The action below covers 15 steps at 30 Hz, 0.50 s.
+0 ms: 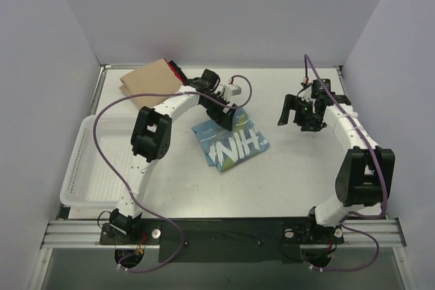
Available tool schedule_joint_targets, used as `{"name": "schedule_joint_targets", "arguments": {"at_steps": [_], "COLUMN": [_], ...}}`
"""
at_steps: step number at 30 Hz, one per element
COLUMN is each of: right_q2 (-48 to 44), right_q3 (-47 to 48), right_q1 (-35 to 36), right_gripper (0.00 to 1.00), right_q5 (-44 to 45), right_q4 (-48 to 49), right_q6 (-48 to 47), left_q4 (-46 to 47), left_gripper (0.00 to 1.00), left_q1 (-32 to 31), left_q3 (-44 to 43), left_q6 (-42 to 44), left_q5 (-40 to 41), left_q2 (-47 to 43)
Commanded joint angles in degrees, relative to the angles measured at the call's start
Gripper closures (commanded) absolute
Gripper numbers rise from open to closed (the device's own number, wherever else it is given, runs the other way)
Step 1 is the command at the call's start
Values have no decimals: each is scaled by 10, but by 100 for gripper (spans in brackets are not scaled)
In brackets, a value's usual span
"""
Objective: Fold and stack the t-shirts
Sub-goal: Put the neatly folded tshirt into the corner of the board with the left arm
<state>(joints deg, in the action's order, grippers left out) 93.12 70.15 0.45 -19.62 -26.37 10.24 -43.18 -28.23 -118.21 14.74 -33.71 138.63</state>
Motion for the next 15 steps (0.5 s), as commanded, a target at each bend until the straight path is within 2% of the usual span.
{"name": "schedule_joint_targets", "arguments": {"at_steps": [1, 2, 3, 4, 5, 6, 7, 10, 12, 15], "right_q2": [-60, -67, -78, -81, -88, -90, -94, -102, -109, -115], "right_q3": [-39, -41, -43, -42, -41, -39, -38, -39, -45, -55], "right_q1": [-2, -3, -2, -2, -2, -2, -2, -2, -20, -26], "right_gripper": [0, 0, 0, 0, 0, 0, 0, 0, 0, 0], "right_q5": [7, 3, -2, -1, 2, 5, 9, 16, 16, 20], "right_q4": [-4, -1, 4, 4, 5, 5, 4, 4, 4, 3], "right_q6": [-11, -7, -3, -2, -2, -3, -7, -14, -17, -22], "left_q4": [-51, -61, -73, -102, -116, -137, -151, -147, -108, -29], "left_gripper": [9, 12, 29, 51, 61, 82, 98, 100, 100, 100], "left_q1": [-10, -9, -9, -9, -11, -13, -17, -21, -12, 12], "left_q3": [-26, -33, -56, -68, -92, -100, -103, -69, -25, 26], "left_q6": [22, 18, 17, 20, 24, 33, 47, 54, 41, 55], "left_q5": [9, 16, 16, 12, 6, -6, -11, -22, 1, 100], "left_q2": [27, 42, 50, 66, 73, 78, 77, 41, -10, -82]}}
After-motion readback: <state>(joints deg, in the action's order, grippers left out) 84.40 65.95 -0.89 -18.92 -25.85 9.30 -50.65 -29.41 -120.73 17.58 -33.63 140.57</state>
